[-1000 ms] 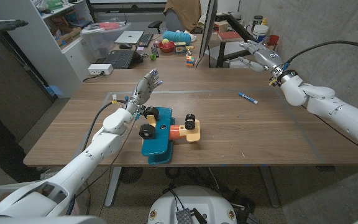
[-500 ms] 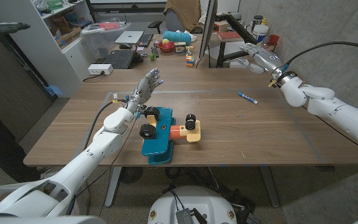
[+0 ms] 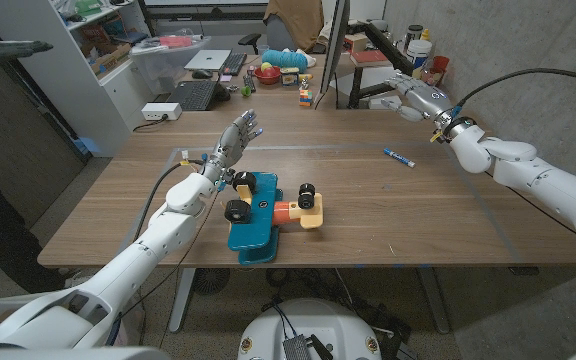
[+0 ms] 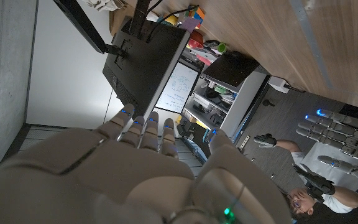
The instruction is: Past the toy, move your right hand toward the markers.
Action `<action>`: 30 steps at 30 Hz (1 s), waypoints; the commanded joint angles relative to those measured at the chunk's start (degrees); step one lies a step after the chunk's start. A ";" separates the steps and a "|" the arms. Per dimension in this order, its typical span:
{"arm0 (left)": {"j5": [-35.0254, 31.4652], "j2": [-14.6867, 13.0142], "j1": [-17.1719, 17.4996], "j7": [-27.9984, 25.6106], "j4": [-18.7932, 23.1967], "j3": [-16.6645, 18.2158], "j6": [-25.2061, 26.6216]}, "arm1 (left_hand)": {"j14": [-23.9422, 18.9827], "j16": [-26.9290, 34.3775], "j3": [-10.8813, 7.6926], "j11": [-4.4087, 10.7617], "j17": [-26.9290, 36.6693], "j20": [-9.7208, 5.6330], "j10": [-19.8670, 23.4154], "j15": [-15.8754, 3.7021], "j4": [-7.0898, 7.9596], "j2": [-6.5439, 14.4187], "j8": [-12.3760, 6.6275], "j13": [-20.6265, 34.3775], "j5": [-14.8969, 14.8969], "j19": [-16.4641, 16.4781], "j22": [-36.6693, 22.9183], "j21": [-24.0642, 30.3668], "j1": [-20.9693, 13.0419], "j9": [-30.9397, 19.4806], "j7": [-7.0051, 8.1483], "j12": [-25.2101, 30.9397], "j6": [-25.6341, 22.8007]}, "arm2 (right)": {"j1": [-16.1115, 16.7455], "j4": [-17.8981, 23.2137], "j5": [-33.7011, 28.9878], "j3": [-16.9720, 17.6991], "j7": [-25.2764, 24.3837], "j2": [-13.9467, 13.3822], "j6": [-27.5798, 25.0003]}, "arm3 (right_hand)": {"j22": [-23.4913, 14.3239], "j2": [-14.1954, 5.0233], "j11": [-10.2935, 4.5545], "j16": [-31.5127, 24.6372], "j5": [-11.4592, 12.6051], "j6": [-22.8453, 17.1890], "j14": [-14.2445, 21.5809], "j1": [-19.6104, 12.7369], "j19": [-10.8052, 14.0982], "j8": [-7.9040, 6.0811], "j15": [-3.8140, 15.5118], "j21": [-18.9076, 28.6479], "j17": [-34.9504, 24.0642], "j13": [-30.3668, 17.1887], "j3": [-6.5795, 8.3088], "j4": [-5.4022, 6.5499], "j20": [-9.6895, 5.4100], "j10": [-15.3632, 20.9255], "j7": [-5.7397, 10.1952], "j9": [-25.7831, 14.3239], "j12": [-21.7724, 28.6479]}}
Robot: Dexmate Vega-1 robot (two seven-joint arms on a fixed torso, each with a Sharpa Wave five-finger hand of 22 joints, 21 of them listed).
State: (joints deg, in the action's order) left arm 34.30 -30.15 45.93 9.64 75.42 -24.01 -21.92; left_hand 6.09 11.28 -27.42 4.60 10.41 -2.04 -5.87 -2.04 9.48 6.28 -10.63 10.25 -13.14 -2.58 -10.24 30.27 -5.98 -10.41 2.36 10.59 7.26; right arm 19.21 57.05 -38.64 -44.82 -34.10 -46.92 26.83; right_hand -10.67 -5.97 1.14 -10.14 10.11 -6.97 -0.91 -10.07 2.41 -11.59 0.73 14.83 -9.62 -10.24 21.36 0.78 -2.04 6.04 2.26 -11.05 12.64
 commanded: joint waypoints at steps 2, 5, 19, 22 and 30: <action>0.30 -0.63 0.23 0.22 0.52 0.16 0.79 | -0.17 -0.07 -0.39 -0.23 0.01 -2.11 0.16 -1.80 0.22 2.49 -0.28 0.15 -0.34 0.44 -0.22 -0.20 0.54 -0.17 0.03 0.22 -0.12 | -0.61 -1.07 -0.58 -1.24 0.40 0.51 -0.63 | -0.19 -0.20 -0.02 -0.14 0.05 -0.73 0.40 -0.43 0.61 -0.03 0.31 -0.10 -0.07 -0.35 -0.21 -0.19 -0.73 0.51 -0.27 -0.17 -0.08; 0.00 -0.94 0.27 -0.17 0.87 0.14 1.24 | -0.18 -0.07 -0.39 -0.26 0.00 -2.10 0.17 -1.79 0.22 2.47 -0.29 0.15 -0.34 0.48 -0.22 -0.25 0.56 -0.17 0.03 0.23 -0.14 | -0.79 -1.36 -0.71 -1.57 0.50 0.61 -0.65 | -0.19 -0.22 -0.10 -0.13 0.06 -0.76 0.41 -0.45 0.63 -0.03 0.31 -0.12 -0.07 -0.35 -0.23 -0.22 -0.77 0.54 -0.25 -0.17 -0.07; 0.25 -1.30 0.68 -0.13 1.37 0.34 1.42 | -0.17 -0.08 -0.39 -0.26 0.00 -2.14 0.11 -1.83 0.22 2.45 -0.27 0.15 -0.35 0.54 -0.23 -0.45 0.64 -0.16 0.03 0.21 -0.12 | -1.29 -1.70 -1.65 -2.79 0.96 0.72 -1.82 | -0.20 -0.33 -0.14 -0.11 0.08 -0.96 0.45 -0.59 0.71 -0.04 0.39 -0.25 -0.07 -0.35 -0.32 -0.37 -0.87 0.66 -0.25 -0.17 -0.08; 0.30 -1.32 0.80 -0.16 1.47 0.38 1.40 | -0.15 -0.09 -0.39 -0.24 0.00 -2.10 0.13 -1.83 0.22 2.45 -0.29 0.15 -0.35 0.53 -0.23 -0.49 0.65 -0.16 -0.01 0.21 -0.16 | -1.37 -1.92 -1.67 -2.98 1.16 0.76 -2.18 | -0.20 -0.35 -0.25 -0.12 0.09 -0.94 0.48 -0.61 0.72 -0.02 0.45 -0.29 -0.07 -0.35 -0.35 -0.41 -0.88 0.69 -0.24 -0.17 -0.08; 0.31 -1.25 0.77 0.01 1.36 0.34 1.23 | -0.16 -0.09 -0.40 -0.25 0.00 -2.11 0.14 -1.86 0.21 2.44 -0.27 0.15 -0.37 0.60 -0.23 -0.58 0.67 -0.16 0.02 0.22 -0.11 | -1.80 -2.97 -1.60 -3.68 1.35 0.94 -1.90 | -0.20 -0.41 -0.23 -0.11 0.09 -1.04 0.48 -0.67 0.77 -0.03 0.49 -0.36 -0.07 -0.36 -0.40 -0.48 -0.95 0.68 -0.29 -0.17 -0.12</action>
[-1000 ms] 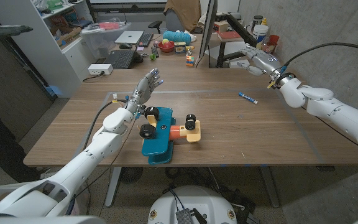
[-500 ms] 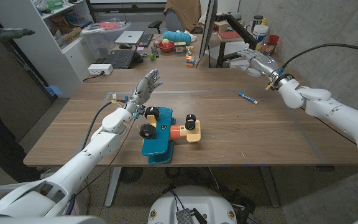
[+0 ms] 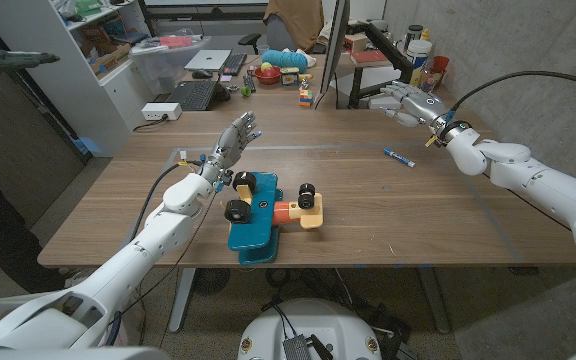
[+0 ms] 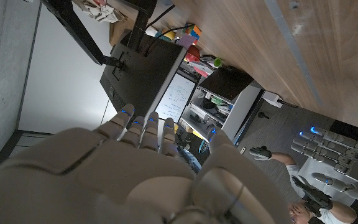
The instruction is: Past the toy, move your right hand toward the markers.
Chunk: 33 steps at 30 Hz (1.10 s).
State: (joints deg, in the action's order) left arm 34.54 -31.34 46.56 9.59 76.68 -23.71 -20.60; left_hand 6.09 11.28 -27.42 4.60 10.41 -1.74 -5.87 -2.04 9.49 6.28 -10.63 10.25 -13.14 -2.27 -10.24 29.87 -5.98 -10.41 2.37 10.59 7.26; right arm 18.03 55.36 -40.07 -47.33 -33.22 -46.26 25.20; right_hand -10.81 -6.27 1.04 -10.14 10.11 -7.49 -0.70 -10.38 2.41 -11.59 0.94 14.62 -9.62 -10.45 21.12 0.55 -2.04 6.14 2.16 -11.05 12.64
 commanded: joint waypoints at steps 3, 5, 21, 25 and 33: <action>0.09 0.03 0.03 0.12 -0.08 0.00 -0.10 | -0.16 -0.10 -0.40 -0.22 0.00 -2.38 0.16 -1.84 0.21 2.43 -0.27 0.15 -0.37 0.28 -0.23 -0.23 0.68 -0.16 0.01 0.22 -0.12 | -0.62 -1.30 -0.22 -1.34 0.46 0.22 -0.33 | -0.06 -0.12 -0.07 -0.10 0.09 -0.38 0.26 -0.39 0.76 0.04 0.28 -0.19 -0.07 -0.15 -0.19 -0.27 -0.96 0.57 -0.15 -0.17 -0.13; 0.16 0.07 -0.02 0.27 -0.17 -0.02 -0.13 | -0.16 -0.10 -0.40 -0.18 0.00 -2.38 0.15 -1.82 0.21 2.43 -0.28 0.15 -0.37 0.29 -0.23 -0.26 0.70 -0.16 -0.04 0.22 -0.14 | -0.64 -1.38 -0.13 -1.43 0.57 0.19 -0.24 | -0.07 -0.14 -0.11 -0.10 0.09 -0.42 0.27 -0.40 0.76 0.03 0.21 -0.21 -0.07 -0.15 -0.20 -0.29 -0.96 0.55 -0.14 -0.17 -0.15; 0.12 -0.02 -0.10 0.21 0.06 -0.10 0.29 | -0.20 -0.09 -0.42 -0.22 -0.01 -2.37 0.19 -1.86 0.21 2.43 -0.28 0.15 -0.37 0.37 -0.25 -0.46 0.76 -0.16 0.06 0.23 -0.17 | -1.21 -3.39 -0.83 -2.77 0.03 0.44 0.02 | -0.07 -0.26 -0.05 -0.07 0.11 -0.39 0.23 -0.53 0.85 0.10 0.27 -0.36 -0.07 -0.15 -0.32 -0.43 -0.95 0.46 -0.10 -0.18 -0.24; 0.11 0.01 -0.06 0.17 0.14 -0.15 0.34 | -0.17 -0.11 -0.42 -0.29 -0.01 -2.34 0.17 -1.80 0.21 2.42 -0.26 0.15 -0.37 0.40 -0.25 -0.50 0.77 -0.16 0.04 0.22 -0.11 | -1.45 -4.33 -0.84 -3.30 -0.02 0.73 0.28 | -0.07 -0.28 -0.10 -0.08 0.12 -0.40 0.27 -0.57 0.87 0.11 0.30 -0.40 -0.07 -0.15 -0.35 -0.48 -0.89 0.44 -0.08 -0.18 -0.26; 0.18 0.07 0.14 0.06 0.24 -0.15 0.34 | -0.19 -0.11 -0.41 -0.15 -0.02 -2.39 0.19 -1.72 0.18 2.36 -0.26 0.15 -0.38 0.48 -0.25 -0.60 0.79 -0.16 -0.01 0.22 -0.11 | -1.92 -5.32 -0.77 -4.09 -0.23 1.05 0.55 | -0.08 -0.34 -0.15 -0.08 0.13 -0.31 0.29 -0.64 0.90 0.16 0.27 -0.49 -0.07 -0.15 -0.42 -0.56 -0.99 0.48 -0.08 -0.18 -0.26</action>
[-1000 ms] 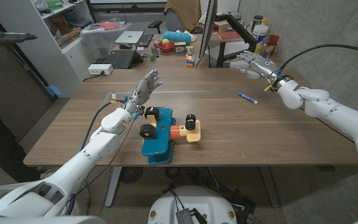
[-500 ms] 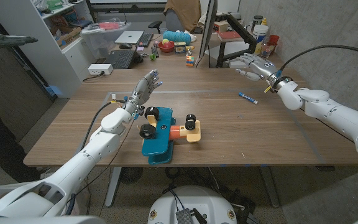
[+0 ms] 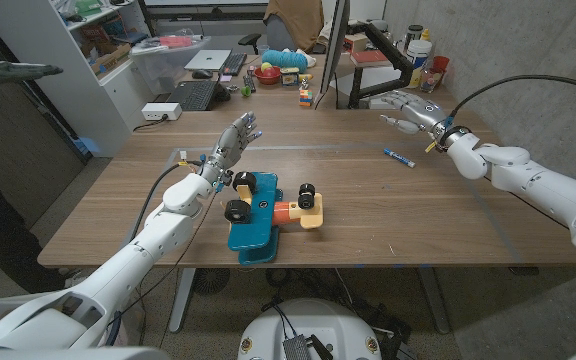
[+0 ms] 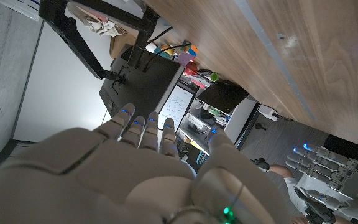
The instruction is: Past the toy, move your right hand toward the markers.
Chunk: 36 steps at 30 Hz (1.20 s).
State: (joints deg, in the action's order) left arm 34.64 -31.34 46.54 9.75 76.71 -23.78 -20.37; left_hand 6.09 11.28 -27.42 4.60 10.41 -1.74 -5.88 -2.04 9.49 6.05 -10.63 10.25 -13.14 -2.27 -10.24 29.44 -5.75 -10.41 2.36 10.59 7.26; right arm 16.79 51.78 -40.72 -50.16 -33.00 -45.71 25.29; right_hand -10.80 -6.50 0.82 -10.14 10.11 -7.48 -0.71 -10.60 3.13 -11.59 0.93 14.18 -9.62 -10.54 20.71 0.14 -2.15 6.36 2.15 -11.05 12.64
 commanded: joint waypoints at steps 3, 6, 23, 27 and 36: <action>0.04 0.03 0.26 -0.21 0.36 -0.06 0.12 | -0.18 -0.11 -0.41 -0.17 -0.02 -2.35 0.20 -1.72 0.18 2.58 -0.26 0.15 -0.38 0.48 -0.25 -0.18 0.57 -0.16 -0.02 0.23 -0.10 | -0.76 -2.07 -0.12 -1.57 -0.46 0.66 0.43 | -0.09 -0.12 0.12 -0.07 0.13 -0.34 0.29 -0.43 0.20 0.16 0.32 -0.06 -0.06 -0.07 -0.02 -0.17 -0.91 0.27 -0.14 -0.18 -0.27; 0.01 -0.04 0.31 -0.32 0.54 -0.06 0.27 | -0.19 -0.11 -0.41 -0.12 -0.02 -2.38 0.19 -1.72 0.17 2.56 -0.25 0.15 -0.39 0.50 -0.25 -0.22 0.58 -0.16 0.00 0.22 -0.09 | -0.88 -2.59 -0.16 -1.94 -0.56 0.81 0.47 | -0.09 -0.13 0.08 -0.08 0.13 -0.29 0.32 -0.44 0.23 0.18 0.28 -0.08 -0.06 -0.07 -0.04 -0.19 -0.93 0.26 -0.09 -0.18 -0.28; 0.29 -0.23 0.10 0.15 0.43 -0.07 0.70 | -0.16 -0.14 -0.42 -0.18 -0.02 -2.35 0.20 -1.70 0.16 2.57 -0.25 0.15 -0.40 0.58 -0.26 -0.43 0.63 -0.16 -0.13 0.22 -0.05 | -1.34 -3.22 -0.60 -3.29 -0.59 1.00 -0.11 | -0.10 -0.15 0.05 -0.08 0.13 0.04 0.36 -0.57 0.28 0.30 0.25 -0.24 -0.06 -0.07 -0.20 -0.36 -0.90 0.27 -0.02 -0.20 -0.31; 0.42 -0.10 -0.06 0.39 0.07 -0.08 0.61 | -0.20 -0.13 -0.43 -0.22 -0.02 -2.34 0.24 -1.75 0.16 2.57 -0.26 0.15 -0.41 0.58 -0.26 -0.47 0.63 -0.16 -0.17 0.23 -0.08 | -1.52 -3.32 -0.98 -3.65 -0.62 1.12 -0.39 | -0.10 -0.13 -0.05 -0.08 0.12 0.03 0.38 -0.60 0.29 0.30 0.25 -0.29 -0.06 -0.07 -0.26 -0.41 -0.90 0.22 -0.01 -0.20 -0.35; 0.54 -0.11 -0.20 0.62 -0.28 -0.03 0.63 | -0.25 -0.12 -0.42 -0.23 -0.02 -2.31 0.22 -1.74 0.16 2.56 -0.24 0.15 -0.41 0.63 -0.27 -0.58 0.66 -0.16 -0.15 0.22 -0.01 | -2.29 -3.94 -2.33 -5.02 -0.35 1.57 -0.83 | -0.10 -0.07 0.02 -0.10 0.11 -1.15 0.48 -0.69 0.36 -0.13 0.28 -0.41 -0.05 -0.08 -0.41 -0.55 -0.86 0.57 -0.33 -0.22 -0.24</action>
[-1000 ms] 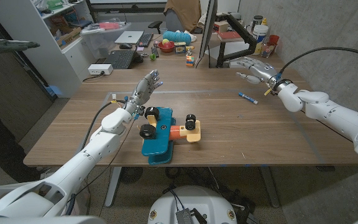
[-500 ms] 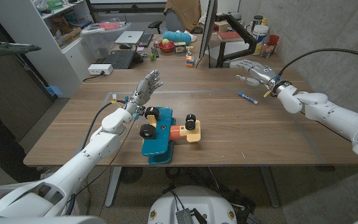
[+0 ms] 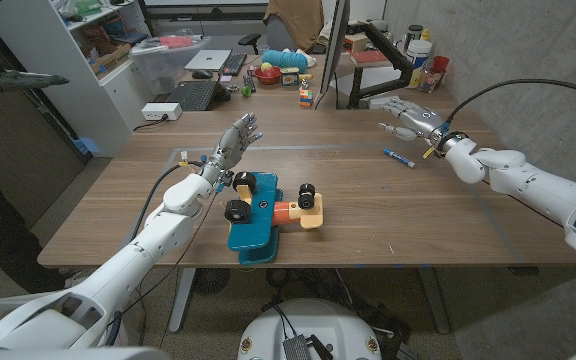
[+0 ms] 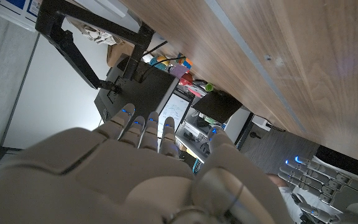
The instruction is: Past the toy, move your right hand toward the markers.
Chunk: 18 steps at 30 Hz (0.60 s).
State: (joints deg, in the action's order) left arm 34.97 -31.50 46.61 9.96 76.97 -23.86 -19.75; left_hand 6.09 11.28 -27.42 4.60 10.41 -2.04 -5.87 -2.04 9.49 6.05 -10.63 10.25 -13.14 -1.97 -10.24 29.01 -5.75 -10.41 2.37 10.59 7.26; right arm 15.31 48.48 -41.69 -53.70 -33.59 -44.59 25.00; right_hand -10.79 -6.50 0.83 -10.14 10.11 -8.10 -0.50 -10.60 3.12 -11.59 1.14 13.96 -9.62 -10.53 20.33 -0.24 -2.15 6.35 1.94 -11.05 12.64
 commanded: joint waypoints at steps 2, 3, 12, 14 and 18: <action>0.26 0.08 -0.30 0.52 -0.64 0.07 -0.09 | -0.26 -0.11 -0.42 -0.19 -0.03 -2.00 0.22 -1.72 0.17 2.55 -0.24 0.15 -0.41 0.34 -0.27 -0.16 0.67 -0.16 -0.16 0.22 0.00 | -1.00 -0.85 -1.47 -1.71 0.36 0.58 -0.52 | -0.11 -0.05 -0.07 -0.10 0.11 -0.51 0.31 -0.73 0.39 -0.11 0.09 -0.20 -0.05 -0.09 -0.04 -0.21 -0.87 0.61 -0.13 -0.21 -0.23; 0.25 0.08 -0.30 0.50 -0.66 0.07 -0.08 | -0.25 -0.12 -0.43 -0.23 -0.03 -2.03 0.21 -1.73 0.17 2.55 -0.25 0.15 -0.41 0.37 -0.27 -0.17 0.68 -0.16 -0.19 0.22 -0.01 | -1.11 -0.90 -1.60 -1.85 0.44 0.61 -0.58 | -0.11 -0.04 -0.09 -0.09 0.11 -0.48 0.30 -0.74 0.41 -0.09 0.07 -0.20 -0.05 -0.09 -0.04 -0.23 -0.88 0.59 -0.12 -0.21 -0.24; 0.29 0.29 -0.50 0.67 -1.25 0.05 -0.29 | -0.24 -0.13 -0.42 -0.12 -0.03 -1.98 0.17 -1.74 0.17 2.54 -0.24 0.15 -0.41 0.38 -0.28 -0.29 0.72 -0.16 -0.17 0.20 0.03 | -2.11 -0.57 -3.11 -2.99 0.98 0.54 -0.85 | -0.10 0.14 -0.07 -0.26 0.11 -0.35 0.85 -0.91 0.76 0.01 -0.08 -0.17 -0.04 -0.09 -0.15 -0.45 -0.61 0.77 -0.07 -0.20 -0.19; 0.38 0.41 -0.56 0.82 -1.44 0.06 -0.43 | -0.26 -0.13 -0.42 -0.13 -0.03 -2.04 0.16 -1.77 0.17 2.53 -0.26 0.15 -0.42 0.42 -0.28 -0.30 0.72 -0.16 -0.18 0.20 -0.03 | -2.17 -0.53 -3.01 -3.02 1.12 0.59 -0.85 | -0.09 0.19 -0.08 -0.27 0.10 -0.41 0.92 -0.94 0.83 -0.01 -0.09 -0.17 -0.04 -0.09 -0.17 -0.49 -0.57 0.78 -0.05 -0.20 -0.19; 0.41 0.58 -0.63 0.95 -1.71 0.01 -0.63 | -0.31 -0.11 -0.42 -0.16 -0.03 -2.02 0.15 -1.76 0.17 2.52 -0.27 0.15 -0.42 0.42 -0.28 -0.35 0.73 -0.16 -0.13 0.20 -0.04 | -2.41 -0.74 -3.11 -3.25 1.29 0.76 -0.74 | -0.09 0.33 -0.02 -0.30 0.09 -0.60 1.10 -1.01 0.98 -0.06 -0.11 -0.17 -0.03 -0.09 -0.25 -0.62 -0.56 1.11 -0.08 -0.19 -0.08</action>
State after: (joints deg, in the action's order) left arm 35.21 -31.22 46.20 10.54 75.95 -23.87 -19.82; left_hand 6.09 11.28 -27.41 4.60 10.41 -2.04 -5.87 -2.04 9.49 6.05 -10.63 10.25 -13.14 -1.97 -10.24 28.78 -5.75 -10.41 2.37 10.59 7.26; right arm 13.64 47.89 -44.06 -56.07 -32.85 -44.09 24.33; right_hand -10.79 -6.20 0.83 -10.14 10.11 -8.10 0.23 -10.90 3.44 -11.59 1.03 13.96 -9.62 -10.53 20.09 -0.48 -1.83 6.77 1.94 -11.05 12.64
